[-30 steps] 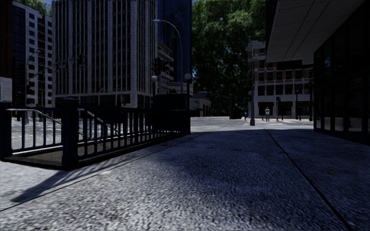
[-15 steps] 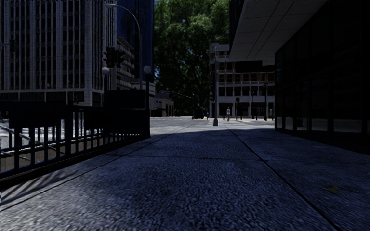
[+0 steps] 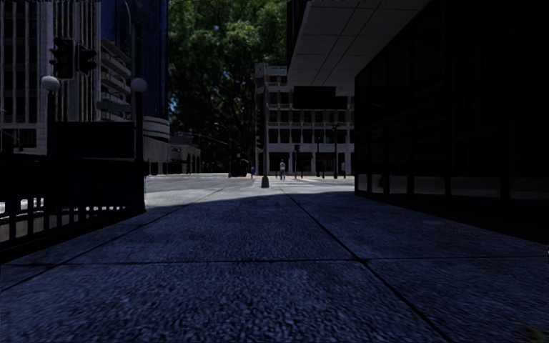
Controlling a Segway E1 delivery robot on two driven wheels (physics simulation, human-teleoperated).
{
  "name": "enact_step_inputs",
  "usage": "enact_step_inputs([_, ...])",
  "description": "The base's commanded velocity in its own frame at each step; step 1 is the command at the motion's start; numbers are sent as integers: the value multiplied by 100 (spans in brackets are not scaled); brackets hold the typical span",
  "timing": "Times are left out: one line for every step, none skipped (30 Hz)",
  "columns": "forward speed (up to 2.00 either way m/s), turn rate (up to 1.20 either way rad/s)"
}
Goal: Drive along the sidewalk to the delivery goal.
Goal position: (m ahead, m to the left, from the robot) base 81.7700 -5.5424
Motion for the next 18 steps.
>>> enact_step_inputs([200, -51])
enact_step_inputs([200, -51])
enact_step_inputs([200, -51])
enact_step_inputs([200, -51])
enact_step_inputs([200, -51])
enact_step_inputs([200, -51])
enact_step_inputs([200, -51])
enact_step_inputs([200, -51])
enact_step_inputs([200, -51])
enact_step_inputs([200, -51])
enact_step_inputs([200, -51])
enact_step_inputs([200, -15])
enact_step_inputs([200, 0])
enact_step_inputs([200, 0])
enact_step_inputs([200, 0])
enact_step_inputs([200, 0])
enact_step_inputs([200, 0])
enact_step_inputs([200, 0])
